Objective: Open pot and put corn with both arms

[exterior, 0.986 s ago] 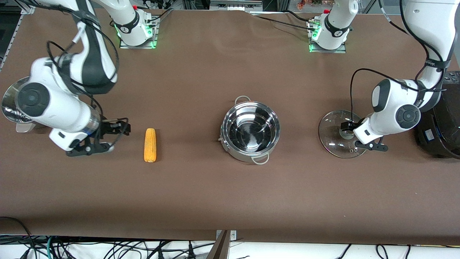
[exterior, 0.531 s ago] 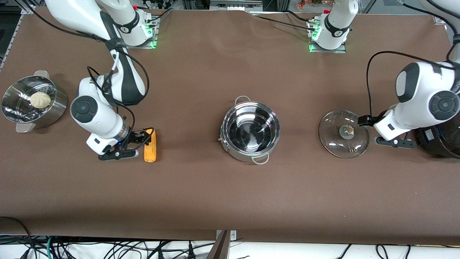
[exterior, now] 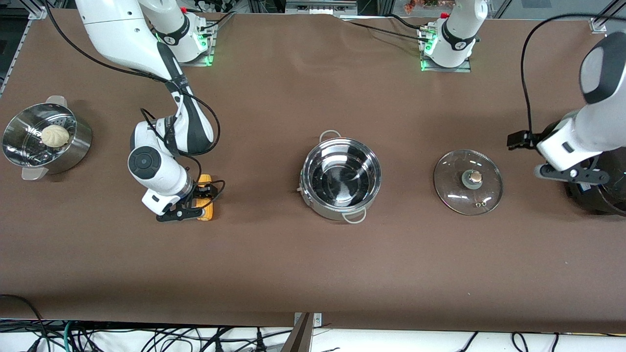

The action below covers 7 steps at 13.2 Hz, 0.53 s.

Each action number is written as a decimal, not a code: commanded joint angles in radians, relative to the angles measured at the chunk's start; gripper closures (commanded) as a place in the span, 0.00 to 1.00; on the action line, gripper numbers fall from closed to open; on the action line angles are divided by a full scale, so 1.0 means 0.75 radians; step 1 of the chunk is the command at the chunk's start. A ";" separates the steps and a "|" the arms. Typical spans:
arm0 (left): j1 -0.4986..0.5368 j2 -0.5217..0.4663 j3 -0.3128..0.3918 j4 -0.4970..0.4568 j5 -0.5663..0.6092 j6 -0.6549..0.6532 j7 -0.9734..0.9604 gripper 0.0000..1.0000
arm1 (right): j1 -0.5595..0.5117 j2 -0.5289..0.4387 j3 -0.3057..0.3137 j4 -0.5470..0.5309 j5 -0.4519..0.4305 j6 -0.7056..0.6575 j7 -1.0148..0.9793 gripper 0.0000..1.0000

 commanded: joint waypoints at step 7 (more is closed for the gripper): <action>-0.135 -0.087 0.157 0.139 -0.130 -0.056 -0.010 0.00 | -0.002 0.009 0.025 -0.059 0.080 0.083 0.008 0.38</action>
